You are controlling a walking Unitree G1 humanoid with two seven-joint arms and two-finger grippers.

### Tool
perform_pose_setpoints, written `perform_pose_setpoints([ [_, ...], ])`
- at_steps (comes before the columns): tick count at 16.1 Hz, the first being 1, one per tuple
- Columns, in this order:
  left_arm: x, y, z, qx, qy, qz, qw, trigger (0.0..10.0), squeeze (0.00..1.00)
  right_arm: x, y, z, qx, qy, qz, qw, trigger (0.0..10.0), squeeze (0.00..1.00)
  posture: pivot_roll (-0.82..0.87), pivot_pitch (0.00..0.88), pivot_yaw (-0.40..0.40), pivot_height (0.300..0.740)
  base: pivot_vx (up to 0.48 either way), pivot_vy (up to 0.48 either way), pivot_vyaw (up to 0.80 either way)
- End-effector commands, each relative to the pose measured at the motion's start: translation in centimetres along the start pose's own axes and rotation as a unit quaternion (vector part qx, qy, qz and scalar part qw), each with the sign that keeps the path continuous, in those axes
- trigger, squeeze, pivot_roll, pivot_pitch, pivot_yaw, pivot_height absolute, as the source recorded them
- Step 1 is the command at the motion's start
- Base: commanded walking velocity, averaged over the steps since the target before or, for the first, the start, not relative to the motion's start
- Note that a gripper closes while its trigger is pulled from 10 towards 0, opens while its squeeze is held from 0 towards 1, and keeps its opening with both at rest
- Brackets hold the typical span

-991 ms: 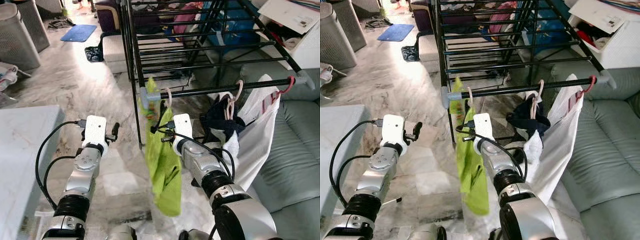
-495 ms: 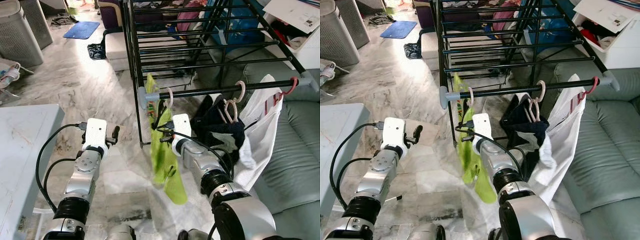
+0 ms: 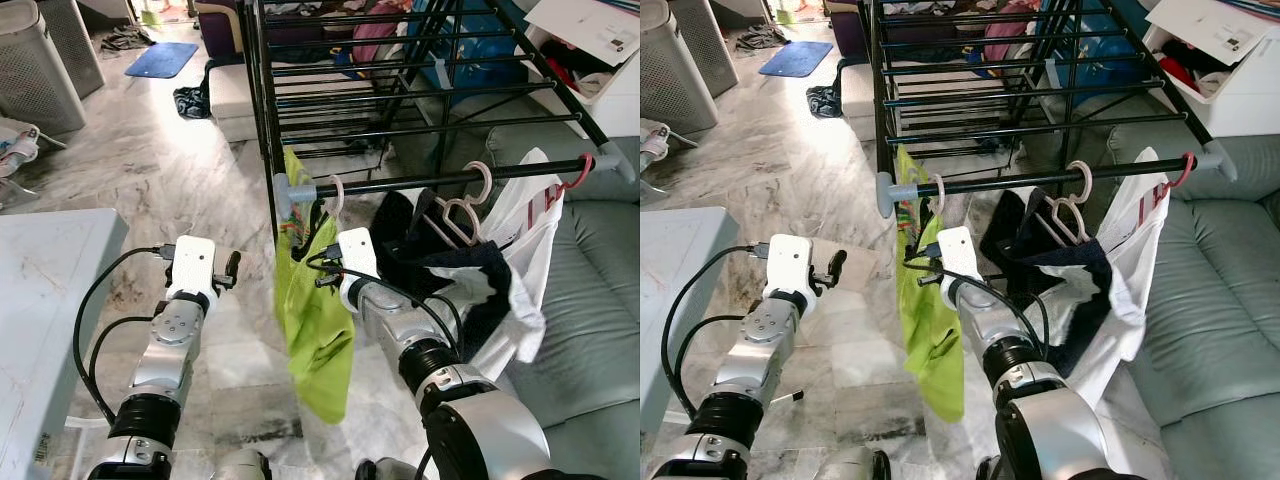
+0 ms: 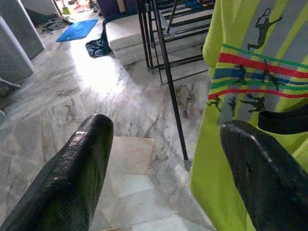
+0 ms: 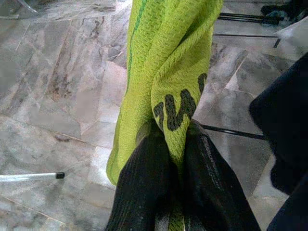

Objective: Hang hanger

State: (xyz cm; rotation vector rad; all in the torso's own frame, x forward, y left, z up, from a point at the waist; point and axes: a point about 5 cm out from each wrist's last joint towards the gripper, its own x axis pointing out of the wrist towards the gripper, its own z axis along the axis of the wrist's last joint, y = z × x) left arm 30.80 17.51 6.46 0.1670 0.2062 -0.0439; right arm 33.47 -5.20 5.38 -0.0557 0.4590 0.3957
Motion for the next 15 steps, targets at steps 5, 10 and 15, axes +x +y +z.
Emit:
perform_pose_setpoints([
  [5, 0.4, -0.2, 0.7, 0.000, -0.006, 0.000, 1.000, 10.0, 0.00, 0.2, 0.8, 0.2, -0.015, 0.004, 0.010, 1.000, 10.0, 0.00, 0.04, 0.032, 0.017, 0.740, 0.000, 0.000, 0.00],
  [10, 0.3, -0.8, 0.6, -0.006, -0.004, -0.012, 1.000, 10.0, 0.00, -0.2, -0.6, -0.2, -0.009, -0.024, -0.010, 1.000, 10.0, 1.00, 0.03, 0.030, 0.017, 0.740, 0.000, 0.000, 0.00],
  [15, 0.1, -1.1, 0.5, -0.009, -0.004, -0.016, 1.000, 10.0, 0.00, -1.3, -1.9, 0.8, -0.044, -0.093, -0.012, 0.995, 10.0, 1.00, 0.02, 0.021, 0.018, 0.740, 0.000, 0.000, 0.00],
])
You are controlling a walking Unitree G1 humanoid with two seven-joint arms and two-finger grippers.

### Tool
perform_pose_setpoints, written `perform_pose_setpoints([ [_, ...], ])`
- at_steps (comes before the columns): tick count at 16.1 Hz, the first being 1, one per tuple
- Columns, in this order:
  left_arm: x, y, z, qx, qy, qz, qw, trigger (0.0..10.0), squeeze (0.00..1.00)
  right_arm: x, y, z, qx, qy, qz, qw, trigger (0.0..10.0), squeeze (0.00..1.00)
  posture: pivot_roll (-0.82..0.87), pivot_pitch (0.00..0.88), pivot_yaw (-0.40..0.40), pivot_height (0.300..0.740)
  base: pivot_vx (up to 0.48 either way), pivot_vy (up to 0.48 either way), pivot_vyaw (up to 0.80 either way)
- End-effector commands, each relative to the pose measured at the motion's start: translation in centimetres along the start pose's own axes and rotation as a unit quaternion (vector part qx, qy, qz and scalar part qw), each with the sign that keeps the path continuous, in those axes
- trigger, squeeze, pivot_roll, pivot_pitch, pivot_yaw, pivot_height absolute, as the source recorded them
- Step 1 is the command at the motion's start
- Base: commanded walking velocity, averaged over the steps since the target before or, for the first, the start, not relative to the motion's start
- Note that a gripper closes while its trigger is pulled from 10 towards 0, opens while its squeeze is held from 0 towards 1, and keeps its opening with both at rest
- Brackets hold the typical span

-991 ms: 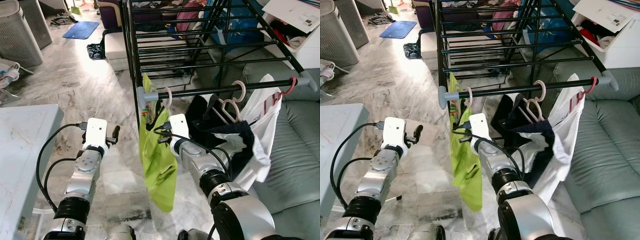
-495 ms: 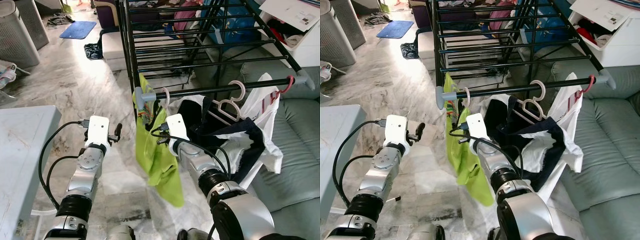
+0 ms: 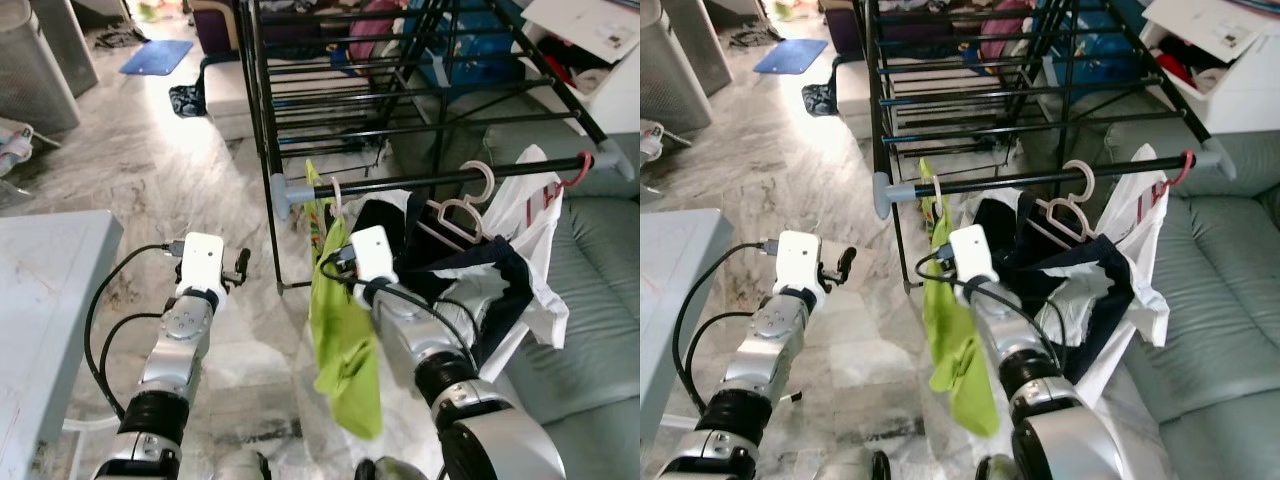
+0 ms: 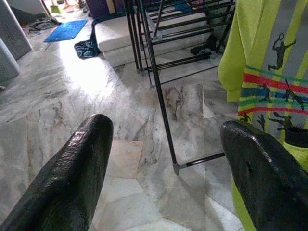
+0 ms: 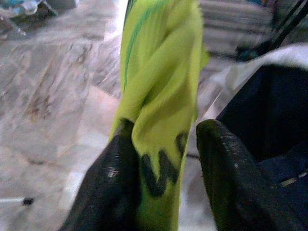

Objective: Hang hanger

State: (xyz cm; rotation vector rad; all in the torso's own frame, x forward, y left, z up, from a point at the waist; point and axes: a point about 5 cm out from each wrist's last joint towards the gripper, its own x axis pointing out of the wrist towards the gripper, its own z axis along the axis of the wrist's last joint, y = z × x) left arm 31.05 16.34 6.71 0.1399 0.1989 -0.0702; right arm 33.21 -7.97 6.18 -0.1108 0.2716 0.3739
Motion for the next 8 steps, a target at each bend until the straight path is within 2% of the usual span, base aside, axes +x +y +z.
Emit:
perform_pose_setpoints([
  [1, -0.6, 0.1, -0.1, -0.002, 0.005, -0.008, 1.000, 10.0, 0.00, -1.0, -0.6, 1.2, -0.013, -0.049, -0.001, 0.999, 10.0, 1.00, 0.02, 0.017, 0.019, 0.740, 0.000, 0.000, 0.00],
  [3, -1.4, 0.1, -0.3, 0.000, 0.009, -0.018, 1.000, 10.0, 0.00, -2.2, -1.1, 1.3, 0.003, -0.071, -0.008, 0.997, 10.0, 1.00, 0.01, 0.019, 0.028, 0.740, 0.000, 0.000, 0.00],
  [4, -2.2, 0.0, -0.5, 0.005, 0.009, -0.027, 1.000, 10.0, 0.00, -3.5, -1.7, 1.1, 0.005, -0.080, -0.022, 0.997, 10.0, 1.00, 0.01, 0.019, 0.031, 0.740, 0.000, 0.000, 0.00],
  [8, -2.7, 0.0, -0.4, 0.001, 0.014, -0.027, 1.000, 10.0, 0.00, -6.2, -2.7, 1.0, 0.013, -0.091, -0.045, 0.995, 10.0, 1.00, 0.00, 0.016, 0.029, 0.740, 0.000, 0.000, 0.00],
])
